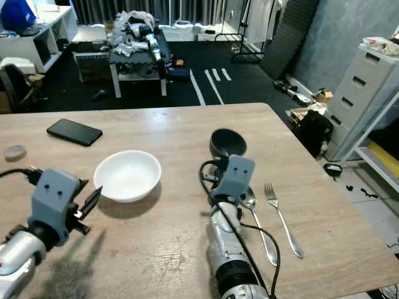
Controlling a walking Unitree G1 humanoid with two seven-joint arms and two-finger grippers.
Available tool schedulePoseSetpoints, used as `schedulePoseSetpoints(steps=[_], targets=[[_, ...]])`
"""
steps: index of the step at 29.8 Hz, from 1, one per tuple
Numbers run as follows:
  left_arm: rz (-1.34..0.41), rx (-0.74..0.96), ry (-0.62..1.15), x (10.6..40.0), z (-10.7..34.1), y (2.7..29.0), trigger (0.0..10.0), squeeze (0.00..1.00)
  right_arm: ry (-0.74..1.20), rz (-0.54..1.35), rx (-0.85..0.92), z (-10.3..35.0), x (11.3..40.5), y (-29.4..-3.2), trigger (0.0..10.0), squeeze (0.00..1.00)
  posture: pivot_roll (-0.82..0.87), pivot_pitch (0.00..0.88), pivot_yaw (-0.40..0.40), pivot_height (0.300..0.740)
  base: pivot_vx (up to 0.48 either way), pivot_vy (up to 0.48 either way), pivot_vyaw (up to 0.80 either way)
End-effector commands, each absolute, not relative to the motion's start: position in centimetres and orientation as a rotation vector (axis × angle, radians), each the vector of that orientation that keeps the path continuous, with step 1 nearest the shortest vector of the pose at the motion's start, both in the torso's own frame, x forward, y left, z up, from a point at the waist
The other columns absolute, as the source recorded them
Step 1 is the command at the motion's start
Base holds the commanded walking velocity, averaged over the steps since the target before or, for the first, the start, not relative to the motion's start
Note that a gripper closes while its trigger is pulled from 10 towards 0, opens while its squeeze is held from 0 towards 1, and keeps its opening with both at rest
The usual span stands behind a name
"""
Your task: Setting the table
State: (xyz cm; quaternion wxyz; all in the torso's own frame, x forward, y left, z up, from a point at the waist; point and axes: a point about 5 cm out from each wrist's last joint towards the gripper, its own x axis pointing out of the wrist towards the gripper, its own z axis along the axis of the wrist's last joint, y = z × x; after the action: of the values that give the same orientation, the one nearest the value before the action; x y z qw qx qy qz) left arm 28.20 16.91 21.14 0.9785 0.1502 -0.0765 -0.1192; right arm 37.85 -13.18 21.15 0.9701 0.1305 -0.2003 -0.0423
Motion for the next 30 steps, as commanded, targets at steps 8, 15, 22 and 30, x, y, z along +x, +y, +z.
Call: schedulePoseSetpoints(steps=[8, 15, 22, 30], targets=[[-0.183, 0.207, -0.075, 28.1, 19.6, 17.0, 10.0, 0.00, -0.393, -0.164, 0.253, 19.7, 35.6, -17.3, 10.0, 0.00, 0.18, 0.139, 0.052, 0.740, 0.000, 0.000, 0.00], [-0.166, 0.220, -0.096, 28.9, 19.8, 16.6, 10.0, 0.00, -0.380, -0.230, 0.241, 19.3, 34.7, -19.3, 10.0, 0.00, 0.15, 0.132, 0.053, 0.740, 0.000, 0.000, 0.00], [-0.154, 0.234, -0.127, 29.5, 20.3, 16.3, 10.0, 0.00, -0.351, -0.237, 0.226, 19.5, 34.4, -20.2, 10.0, 0.00, 0.15, 0.130, 0.044, 0.740, 0.000, 0.000, -0.48], [-0.160, 0.244, -0.130, 29.5, 20.2, 16.1, 10.0, 0.00, -0.344, -0.240, 0.226, 19.6, 34.4, -20.2, 10.0, 0.00, 0.15, 0.133, 0.043, 0.740, 0.000, 0.000, -0.80]])
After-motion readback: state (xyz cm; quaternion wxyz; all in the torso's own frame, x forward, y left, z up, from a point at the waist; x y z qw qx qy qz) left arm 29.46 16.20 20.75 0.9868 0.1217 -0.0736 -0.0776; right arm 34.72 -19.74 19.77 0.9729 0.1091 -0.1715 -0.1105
